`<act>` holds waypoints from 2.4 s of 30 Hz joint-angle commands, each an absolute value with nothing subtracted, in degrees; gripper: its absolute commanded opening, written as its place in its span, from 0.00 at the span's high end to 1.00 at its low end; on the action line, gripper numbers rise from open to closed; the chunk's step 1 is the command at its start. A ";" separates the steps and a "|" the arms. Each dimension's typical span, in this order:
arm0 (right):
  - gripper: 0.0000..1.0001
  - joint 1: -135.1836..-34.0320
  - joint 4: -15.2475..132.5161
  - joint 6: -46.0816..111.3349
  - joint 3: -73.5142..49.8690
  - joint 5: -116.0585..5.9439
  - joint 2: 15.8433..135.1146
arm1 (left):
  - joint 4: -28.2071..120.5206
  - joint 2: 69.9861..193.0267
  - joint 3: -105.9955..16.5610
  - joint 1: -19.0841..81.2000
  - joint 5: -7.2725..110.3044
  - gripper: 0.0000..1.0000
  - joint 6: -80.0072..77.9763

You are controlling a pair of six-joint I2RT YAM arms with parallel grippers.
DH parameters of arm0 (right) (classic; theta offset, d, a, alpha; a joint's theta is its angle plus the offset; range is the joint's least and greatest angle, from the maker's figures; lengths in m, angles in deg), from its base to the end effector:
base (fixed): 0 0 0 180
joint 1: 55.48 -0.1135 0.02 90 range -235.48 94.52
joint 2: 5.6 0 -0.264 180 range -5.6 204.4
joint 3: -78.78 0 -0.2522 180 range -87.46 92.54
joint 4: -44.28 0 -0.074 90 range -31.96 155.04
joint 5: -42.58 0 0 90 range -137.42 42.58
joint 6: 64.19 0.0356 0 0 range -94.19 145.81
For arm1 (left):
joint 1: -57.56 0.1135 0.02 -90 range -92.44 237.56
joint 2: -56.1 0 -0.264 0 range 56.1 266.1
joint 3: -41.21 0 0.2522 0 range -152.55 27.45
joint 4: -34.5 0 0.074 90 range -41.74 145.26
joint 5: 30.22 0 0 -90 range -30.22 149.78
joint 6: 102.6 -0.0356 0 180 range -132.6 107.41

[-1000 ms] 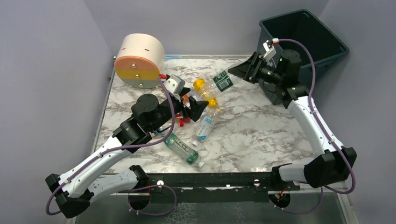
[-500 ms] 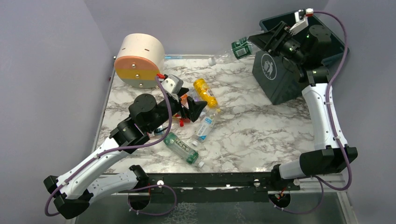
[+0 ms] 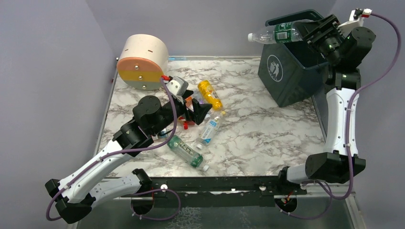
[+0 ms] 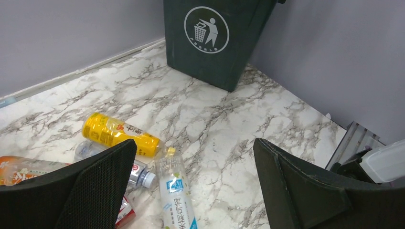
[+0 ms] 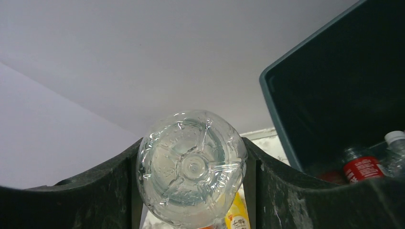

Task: Put the plastic bottles in the bin
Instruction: Pick up the plastic bottle at the center of the board, then place the plastic bottle in the trash bin.

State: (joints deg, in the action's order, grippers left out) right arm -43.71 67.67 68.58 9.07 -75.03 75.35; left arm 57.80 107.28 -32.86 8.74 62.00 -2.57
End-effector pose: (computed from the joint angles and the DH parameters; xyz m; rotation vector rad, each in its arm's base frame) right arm 0.3003 -0.0457 0.5087 0.3185 1.4958 0.7869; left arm 0.1304 -0.1469 0.4165 0.5121 1.5491 -0.7681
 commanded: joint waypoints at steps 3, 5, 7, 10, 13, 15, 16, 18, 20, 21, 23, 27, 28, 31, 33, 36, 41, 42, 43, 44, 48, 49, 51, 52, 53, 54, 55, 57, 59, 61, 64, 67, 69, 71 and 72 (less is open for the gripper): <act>0.44 -40.12 61.47 71.68 6.40 -69.37 72.27 | 57.22 107.86 -32.43 8.90 61.80 0.01 -2.84; 0.44 -38.98 60.73 72.45 5.81 -68.44 72.35 | 57.00 108.02 -32.19 8.94 61.68 0.01 -2.84; 0.44 -37.91 60.22 73.16 5.24 -67.29 72.31 | 56.92 108.31 -32.06 8.95 61.58 0.01 -2.84; 0.44 -36.15 59.15 74.31 4.37 -66.05 72.36 | 56.84 108.59 -32.02 8.91 61.46 0.01 -2.84; 0.44 -34.79 58.57 75.07 3.96 -65.45 72.89 | 56.91 108.92 -31.99 8.95 61.26 0.01 -2.84; 0.44 -33.83 58.66 75.41 4.11 -65.91 73.85 | 56.93 109.08 -31.88 8.94 61.35 0.01 -2.84; 0.44 -33.45 58.89 75.42 4.20 -66.03 74.19 | 56.88 109.19 -31.89 8.95 61.30 0.01 -2.84; 0.44 -32.60 59.16 75.46 4.21 -66.11 74.75 | 56.82 109.42 -31.79 8.91 61.38 0.01 -2.76; 0.44 -31.93 59.58 75.03 4.41 -66.06 75.32 | 56.87 109.75 -31.91 8.95 61.37 0.01 -2.60; 0.44 -31.78 60.08 74.58 4.72 -65.90 75.61 | 56.95 109.94 -31.88 8.95 61.37 0.01 -2.53; 0.44 -31.66 61.24 73.35 5.38 -64.92 76.14 | 56.92 110.43 -31.87 8.93 61.32 0.01 -2.34; 0.44 -31.51 62.56 72.56 5.71 -63.40 77.18 | 57.60 112.16 -32.36 8.95 61.38 0.01 -1.90; 0.44 -31.49 62.67 72.43 5.63 -63.07 77.44 | 57.90 112.57 -32.59 8.95 61.35 0.01 -1.76; 0.42 -31.40 63.11 72.30 5.90 -62.80 78.54 | 58.74 113.75 -33.43 8.95 61.01 0.01 -1.61; 0.37 -31.40 64.02 71.98 6.62 -62.81 79.80 | 59.23 114.22 -33.86 8.95 60.98 0.01 -1.61; 0.28 -31.40 65.07 71.48 7.95 -62.98 81.79 | 59.45 114.59 -34.22 8.91 60.85 0.01 -1.52; 0.09 -31.40 69.68 70.19 14.12 -65.11 86.44 | 59.83 115.27 -34.53 8.94 60.77 0.01 -1.35; 0.09 -31.40 70.24 69.93 14.78 -65.47 86.80 | 59.90 115.44 -34.58 8.91 60.80 0.01 -1.28; 0.08 -31.40 70.40 69.67 15.19 -65.70 86.98 | 59.99 115.68 -34.66 8.94 60.77 0.01 -1.26; 0.07 -31.40 70.49 69.41 15.28 -65.78 86.84 | 60.12 115.90 -34.76 8.95 60.75 0.01 -1.26; 0.06 -31.40 70.63 68.31 15.77 -66.58 85.63 | 60.28 116.75 -34.86 9.03 60.84 0.01 -1.17; 0.06 -31.40 70.62 68.07 16.00 -67.15 85.24 | 60.36 117.05 -34.86 9.04 60.98 0.01 -1.17; 0.06 -31.40 70.49 67.87 16.39 -68.90 84.47 | 60.77 117.77 -34.91 9.03 61.17 0.01 -1.17; 0.06 -31.40 70.37 67.69 16.44 -69.72 83.84 | 61.02 118.13 -34.95 8.97 61.30 0.01 -1.17; 0.06 -31.46 69.97 67.76 16.28 -70.71 83.09 | 61.15 118.48 -34.95 8.97 61.46 0.01 -1.17; 0.06 -31.53 69.34 68.08 15.84 -71.93 82.28 | 61.36 118.84 -34.91 9.03 61.58 0.01 -1.17; 0.06 -31.57 68.77 68.51 15.41 -73.40 81.47 | 61.49 119.26 -34.92 8.96 61.89 0.01 -1.10; 0.05 -32.27 67.46 69.07 14.55 -76.65 80.18 | 61.97 120.09 -35.01 9.15 62.27 0.01 -1.02; 0.04 -34.29 67.69 68.92 14.72 -79.36 79.52 | 62.56 121.18 -35.16 9.38 62.69 0.01 -0.79; 0.04 -37.00 68.33 68.27 15.25 -81.80 79.22 | 63.16 122.33 -35.42 9.54 62.90 0.01 -0.40; 0.04 -42.26 69.60 66.73 14.76 -83.26 78.31 | 64.04 123.60 -35.41 9.65 62.97 0.01 0.17; 0.04 -47.74 70.66 65.13 13.08 -83.60 76.83 | 64.39 123.88 -34.53 9.63 63.40 0.01 0.86; 0.04 -51.63 72.28 63.48 12.33 -82.84 75.92 | 64.29 123.78 -33.63 9.65 63.87 0.01 1.26; 0.03 -55.38 73.09 62.50 11.14 -83.88 75.10 | 64.35 123.99 -32.75 9.61 64.08 0.01 1.58; 0.03 -56.79 73.71 61.81 10.55 -84.11 74.49 | 64.37 124.18 -32.37 9.61 64.11 0.01 1.76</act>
State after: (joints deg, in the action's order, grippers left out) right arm -52.19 71.19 65.52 12.44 -80.96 77.57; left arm 64.36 124.22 -33.17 9.48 62.41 0.33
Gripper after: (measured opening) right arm 0.964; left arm 0.989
